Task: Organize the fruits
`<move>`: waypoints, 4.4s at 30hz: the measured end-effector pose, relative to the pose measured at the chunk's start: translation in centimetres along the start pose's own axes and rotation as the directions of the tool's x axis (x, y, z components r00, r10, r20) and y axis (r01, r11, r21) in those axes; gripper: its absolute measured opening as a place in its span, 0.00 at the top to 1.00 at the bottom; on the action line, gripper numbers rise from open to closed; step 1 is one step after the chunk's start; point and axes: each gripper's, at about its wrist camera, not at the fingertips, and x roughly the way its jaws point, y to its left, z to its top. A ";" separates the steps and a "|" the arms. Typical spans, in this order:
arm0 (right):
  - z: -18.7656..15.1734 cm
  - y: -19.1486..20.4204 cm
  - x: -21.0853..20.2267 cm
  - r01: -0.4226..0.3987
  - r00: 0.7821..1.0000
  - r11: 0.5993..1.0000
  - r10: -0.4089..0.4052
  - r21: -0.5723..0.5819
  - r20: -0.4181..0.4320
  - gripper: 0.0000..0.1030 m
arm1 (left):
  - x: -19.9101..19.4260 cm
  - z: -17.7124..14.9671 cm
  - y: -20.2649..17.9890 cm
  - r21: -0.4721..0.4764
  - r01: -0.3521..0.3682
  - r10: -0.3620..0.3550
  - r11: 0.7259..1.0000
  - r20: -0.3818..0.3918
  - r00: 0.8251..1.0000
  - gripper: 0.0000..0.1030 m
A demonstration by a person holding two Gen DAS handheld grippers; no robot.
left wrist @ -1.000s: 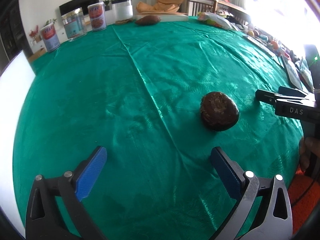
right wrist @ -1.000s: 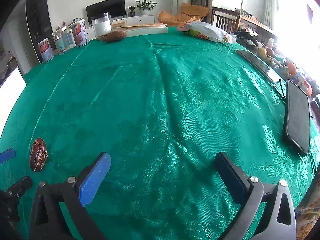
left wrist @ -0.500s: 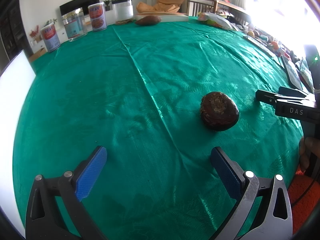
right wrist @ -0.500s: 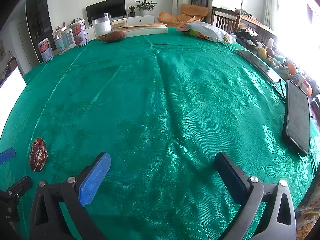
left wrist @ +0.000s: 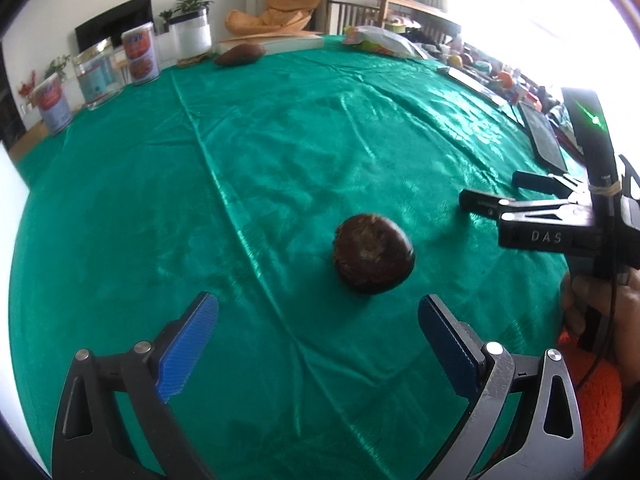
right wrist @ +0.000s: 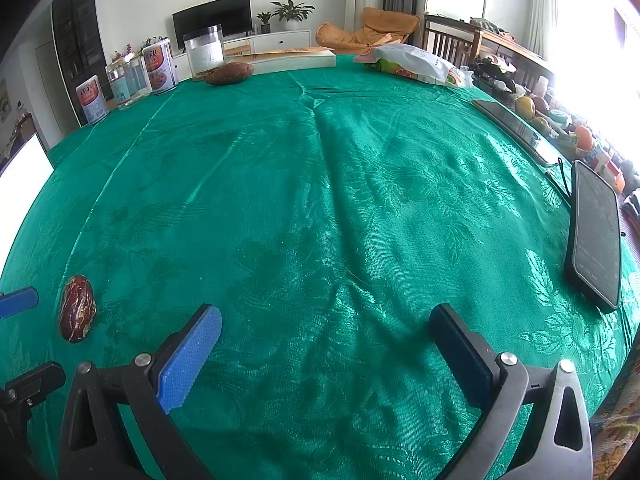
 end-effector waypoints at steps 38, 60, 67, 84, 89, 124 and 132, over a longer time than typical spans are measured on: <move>0.2 0.1 0.1 -0.001 1.000 1.000 0.001 -0.002 0.001 0.00 | 0.5 0.5 16.7 -0.313 -0.399 0.402 0.862 -0.056 0.914 0.05; 28.8 6.7 13.6 -0.319 0.945 0.948 0.317 -0.012 -0.080 0.04 | 0.6 0.0 18.0 -0.395 -0.311 0.322 0.864 -0.040 0.946 0.01; 35.1 8.9 21.1 -0.373 0.922 0.926 0.377 0.062 -0.082 0.28 | 0.7 0.1 18.0 -0.391 -0.306 0.318 0.868 -0.036 0.947 0.01; 34.1 15.3 22.8 -0.442 0.865 0.892 0.452 0.096 -0.218 0.30 | 0.8 0.2 17.7 -0.376 -0.295 0.306 0.879 -0.030 0.952 0.01; 34.4 17.7 24.0 -0.377 0.887 0.908 0.411 0.185 -0.209 0.27 | 0.9 0.2 17.6 -0.371 -0.305 0.315 0.877 -0.036 0.948 0.02; 2.3 14.4 0.7 -0.163 0.985 0.961 0.146 -0.226 -0.090 0.09 | 1.2 0.5 17.5 -0.353 -0.335 0.335 0.874 -0.060 0.940 0.00; 2.4 14.9 1.4 -0.147 0.989 0.970 0.138 -0.195 -0.061 0.00 | 1.2 0.5 17.5 -0.352 -0.334 0.335 0.874 -0.061 0.940 0.00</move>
